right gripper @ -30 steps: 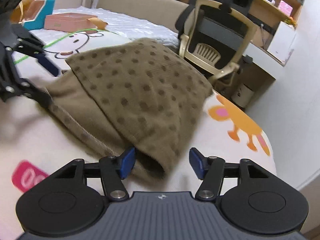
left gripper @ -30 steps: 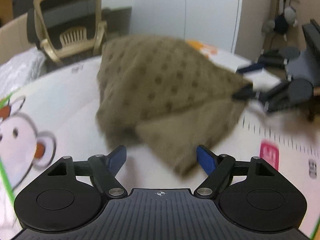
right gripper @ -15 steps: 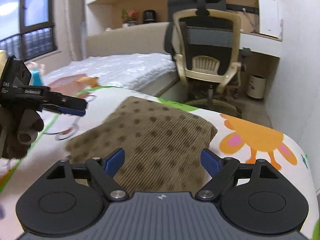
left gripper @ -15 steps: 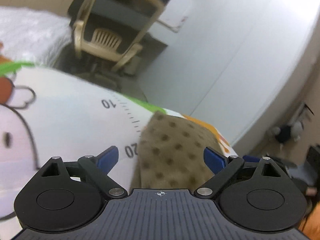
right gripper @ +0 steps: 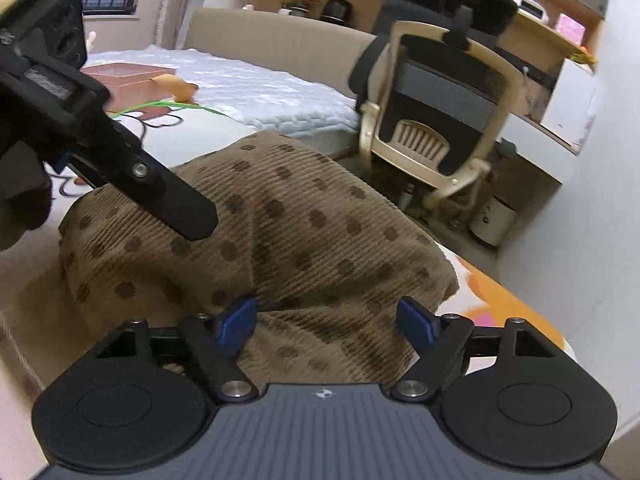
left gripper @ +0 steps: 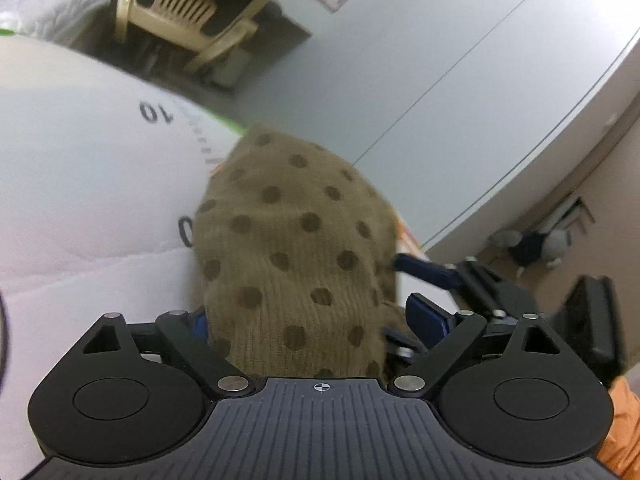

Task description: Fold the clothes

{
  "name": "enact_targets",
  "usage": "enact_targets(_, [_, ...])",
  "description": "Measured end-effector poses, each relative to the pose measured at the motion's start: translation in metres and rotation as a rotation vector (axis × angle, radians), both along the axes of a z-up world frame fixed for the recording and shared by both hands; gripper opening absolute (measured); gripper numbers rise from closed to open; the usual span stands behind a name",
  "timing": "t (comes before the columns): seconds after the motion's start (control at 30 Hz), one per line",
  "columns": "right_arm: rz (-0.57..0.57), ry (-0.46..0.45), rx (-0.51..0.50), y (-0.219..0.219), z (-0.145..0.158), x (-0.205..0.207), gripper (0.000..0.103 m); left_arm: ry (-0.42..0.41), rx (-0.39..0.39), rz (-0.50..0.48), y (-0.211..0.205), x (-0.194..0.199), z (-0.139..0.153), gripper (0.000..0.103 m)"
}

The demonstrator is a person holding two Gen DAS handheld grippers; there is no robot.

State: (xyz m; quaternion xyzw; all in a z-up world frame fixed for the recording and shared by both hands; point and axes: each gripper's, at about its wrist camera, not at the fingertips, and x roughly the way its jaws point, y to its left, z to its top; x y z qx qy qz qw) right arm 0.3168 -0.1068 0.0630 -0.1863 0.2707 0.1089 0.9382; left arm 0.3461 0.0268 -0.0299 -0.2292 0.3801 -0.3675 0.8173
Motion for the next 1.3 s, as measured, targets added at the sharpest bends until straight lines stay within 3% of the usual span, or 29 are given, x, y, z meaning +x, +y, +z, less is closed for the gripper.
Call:
enact_targets(0.13, [0.079,-0.016,0.000,0.049,-0.002,0.016,0.076,-0.019,-0.042,0.061,0.057,-0.013,0.014,0.094])
enact_targets(0.3, [0.185,-0.060,-0.071,0.123,-0.006,0.044,0.082,-0.072,0.110,0.230,0.125,-0.027,0.017,0.094])
enact_targets(0.37, [0.189,-0.074,-0.087,0.131,-0.005,0.051,0.086,-0.079,0.128,0.292,0.152,-0.035,0.017,0.094])
enact_targets(0.47, [0.164,-0.026,-0.025,0.120,-0.001,0.054,0.089,-0.126,0.070,0.340,0.179,-0.046,0.034,0.095])
enact_targets(0.53, [0.141,-0.016,0.013,0.108,0.007,0.051,0.091,-0.172,0.023,0.334,0.181,-0.042,0.049,0.095])
enact_targets(0.6, [0.143,-0.036,0.058,0.101,0.019,0.041,0.099,-0.190,-0.029,0.300,0.171,-0.030,0.060,0.096])
enact_targets(0.7, [0.208,-0.047,0.176,0.096,0.043,0.025,0.103,-0.145,-0.069,0.221,0.145,0.003,0.060,0.098])
enact_targets(0.83, [0.272,0.064,0.294,0.099,0.039,0.023,0.103,-0.033,0.027,0.250,0.115,0.056,0.036,0.099])
enact_targets(0.93, [0.257,0.200,0.369,0.102,0.013,0.031,0.103,-0.032,0.011,0.263,0.111,0.070,0.028,0.099])
enact_targets(1.0, [0.228,0.273,0.370,0.105,-0.009,0.039,0.103,-0.036,0.020,0.270,0.109,0.065,0.030,0.099])
enact_targets(1.07, [0.223,0.234,0.303,0.116,-0.014,0.030,0.103,-0.070,0.056,0.288,0.107,0.050,0.035,0.099])
enact_targets(1.17, [0.192,0.250,0.210,0.132,-0.010,0.022,0.103,-0.133,0.122,0.333,0.106,0.022,0.046,0.100])
enact_targets(1.3, [0.227,0.297,0.257,0.122,0.004,0.014,0.103,-0.151,0.172,0.424,0.118,-0.026,0.048,0.103])
